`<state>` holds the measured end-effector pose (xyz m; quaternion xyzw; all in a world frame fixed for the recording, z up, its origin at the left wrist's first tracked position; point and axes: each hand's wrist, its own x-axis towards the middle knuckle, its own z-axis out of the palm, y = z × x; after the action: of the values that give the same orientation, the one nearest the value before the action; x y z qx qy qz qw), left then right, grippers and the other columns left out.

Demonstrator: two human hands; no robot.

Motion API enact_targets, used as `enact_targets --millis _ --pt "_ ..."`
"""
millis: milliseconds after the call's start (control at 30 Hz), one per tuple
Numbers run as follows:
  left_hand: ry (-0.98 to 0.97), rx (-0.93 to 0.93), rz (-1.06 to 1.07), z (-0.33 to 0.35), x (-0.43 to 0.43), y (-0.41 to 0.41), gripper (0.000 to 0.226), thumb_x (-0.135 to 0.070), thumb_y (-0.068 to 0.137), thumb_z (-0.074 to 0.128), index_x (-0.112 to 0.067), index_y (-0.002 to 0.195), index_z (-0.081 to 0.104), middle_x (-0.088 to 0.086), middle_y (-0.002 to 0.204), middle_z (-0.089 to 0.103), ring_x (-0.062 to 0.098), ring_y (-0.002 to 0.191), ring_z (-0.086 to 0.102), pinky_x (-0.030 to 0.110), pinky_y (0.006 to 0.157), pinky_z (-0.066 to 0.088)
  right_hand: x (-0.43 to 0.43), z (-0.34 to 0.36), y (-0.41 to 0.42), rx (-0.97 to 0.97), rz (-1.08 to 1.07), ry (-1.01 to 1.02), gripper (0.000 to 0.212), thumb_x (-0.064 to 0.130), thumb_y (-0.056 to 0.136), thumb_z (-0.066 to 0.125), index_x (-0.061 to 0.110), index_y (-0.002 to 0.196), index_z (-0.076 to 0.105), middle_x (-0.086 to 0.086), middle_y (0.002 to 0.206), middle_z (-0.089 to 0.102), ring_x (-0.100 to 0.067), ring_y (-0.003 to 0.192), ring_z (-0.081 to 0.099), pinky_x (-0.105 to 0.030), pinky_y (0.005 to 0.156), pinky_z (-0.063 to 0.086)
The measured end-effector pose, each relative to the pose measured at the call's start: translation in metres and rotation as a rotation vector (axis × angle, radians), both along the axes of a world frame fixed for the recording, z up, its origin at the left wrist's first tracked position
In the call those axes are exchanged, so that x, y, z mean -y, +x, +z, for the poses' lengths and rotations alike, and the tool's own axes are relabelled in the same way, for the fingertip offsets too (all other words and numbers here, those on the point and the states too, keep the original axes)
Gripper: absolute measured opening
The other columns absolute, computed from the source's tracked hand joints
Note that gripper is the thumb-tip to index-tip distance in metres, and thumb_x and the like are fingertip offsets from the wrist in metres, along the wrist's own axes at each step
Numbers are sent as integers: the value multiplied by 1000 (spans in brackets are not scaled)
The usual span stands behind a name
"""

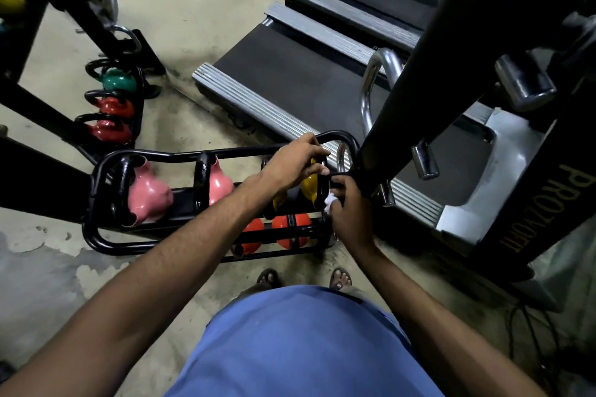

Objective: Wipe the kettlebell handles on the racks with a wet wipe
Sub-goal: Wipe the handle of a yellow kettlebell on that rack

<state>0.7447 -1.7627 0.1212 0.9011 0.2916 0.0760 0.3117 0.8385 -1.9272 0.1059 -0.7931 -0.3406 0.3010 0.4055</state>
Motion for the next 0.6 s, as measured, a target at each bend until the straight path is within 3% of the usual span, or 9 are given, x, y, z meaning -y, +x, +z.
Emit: enact_targets --millis 67,100,167,267,367,467,533,600 --pt "4 -4 -6 0 0 0 39 -30 89 77 -19 127 72 1 113 58 19 99 63 43 86 55 -14 1 9 -182 24 -46 38 15 75 56 22 112 65 0 95 72 -24 89 69 -51 81 57" --pt "10 -1 -10 1 1 0 38 -29 90 76 -18 127 72 2 113 58 19 99 64 42 86 55 -20 7 14 -285 46 -60 38 18 71 60 15 108 68 -6 93 72 -25 85 68 -51 80 57" --pt "34 0 -20 4 2 0 37 -26 92 74 -18 128 71 2 114 58 19 99 64 40 87 54 -33 24 19 -435 139 -76 37 17 61 65 -3 93 69 -12 84 69 -20 75 64 -34 70 55" --pt "33 -15 -20 5 1 -1 38 -26 91 75 -18 129 71 1 115 58 19 102 63 39 88 53 -48 41 28 -372 244 -177 4 3 64 59 7 64 58 -1 60 54 -6 52 50 -20 53 38" --pt "26 3 -42 2 -1 -1 39 -30 89 77 -18 126 72 1 113 58 21 99 63 43 86 54 -55 28 38 -371 195 -275 31 -22 85 38 0 77 58 -3 59 44 -4 40 44 -18 41 32" --pt "9 3 -46 2 0 0 43 -34 88 78 -18 127 71 1 113 58 21 101 62 42 86 53 -62 23 35 -516 0 -254 33 -15 92 35 4 85 61 -8 60 44 -8 34 45 -19 39 33" --pt "5 11 -40 2 0 0 48 -39 87 78 -19 129 70 1 114 57 21 102 62 41 86 52 -74 25 31 -682 -171 -210 26 -5 99 38 -3 93 63 -9 55 52 -13 36 52 -18 37 39" --pt "3 9 -23 1 -1 -1 61 -42 86 78 -18 140 61 2 119 56 22 107 61 36 86 50 -87 29 29 -801 -277 -167 29 0 103 36 -2 85 58 -8 46 53 -13 30 51 -15 33 38"
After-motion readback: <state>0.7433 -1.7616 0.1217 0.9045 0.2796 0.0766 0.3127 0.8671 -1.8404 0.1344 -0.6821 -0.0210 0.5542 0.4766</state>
